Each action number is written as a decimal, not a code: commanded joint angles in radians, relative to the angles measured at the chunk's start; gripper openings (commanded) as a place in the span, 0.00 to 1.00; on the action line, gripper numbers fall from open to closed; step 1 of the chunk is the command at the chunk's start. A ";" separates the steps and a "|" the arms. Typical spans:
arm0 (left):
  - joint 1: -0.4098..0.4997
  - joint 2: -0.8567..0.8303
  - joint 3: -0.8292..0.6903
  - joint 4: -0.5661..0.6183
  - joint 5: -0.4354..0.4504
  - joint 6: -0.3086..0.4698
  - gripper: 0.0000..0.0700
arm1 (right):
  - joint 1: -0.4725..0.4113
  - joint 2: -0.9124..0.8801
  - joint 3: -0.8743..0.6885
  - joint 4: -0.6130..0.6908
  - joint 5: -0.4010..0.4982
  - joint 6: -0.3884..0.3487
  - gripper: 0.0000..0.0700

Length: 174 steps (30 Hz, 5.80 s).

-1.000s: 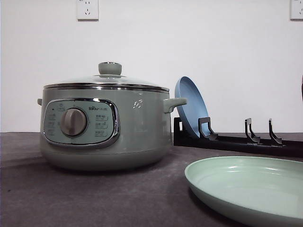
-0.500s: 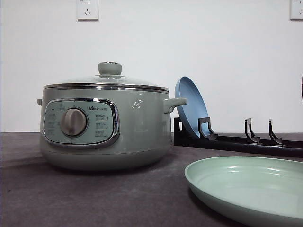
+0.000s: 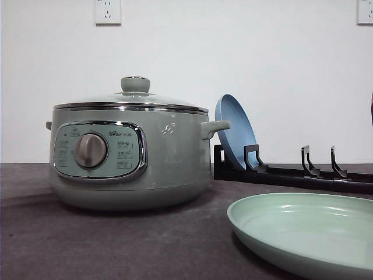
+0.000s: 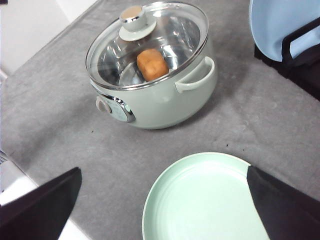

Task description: Transfer potato from steamer to green plate

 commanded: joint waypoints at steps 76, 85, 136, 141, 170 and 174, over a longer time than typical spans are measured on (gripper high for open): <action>-0.161 0.923 0.718 -0.296 -0.347 -0.036 0.50 | 0.003 0.005 0.008 0.050 0.000 0.010 0.96; -0.161 0.938 0.718 -0.300 -0.347 -0.036 0.30 | 0.003 0.005 0.008 0.050 0.000 0.010 0.96; 0.178 0.843 1.055 -0.491 -0.351 0.009 0.00 | 0.003 0.005 0.008 0.043 0.001 0.006 0.96; 0.301 0.843 1.055 -0.495 -0.351 0.009 0.00 | 0.003 0.005 0.008 0.037 -0.001 0.019 0.96; 0.502 0.844 1.054 -0.513 -0.350 0.013 0.00 | 0.286 1.253 0.961 -0.078 -0.060 -0.141 0.96; 0.502 0.844 1.054 -0.513 -0.350 0.013 0.00 | 0.315 1.431 1.139 -0.090 -0.018 -0.193 0.96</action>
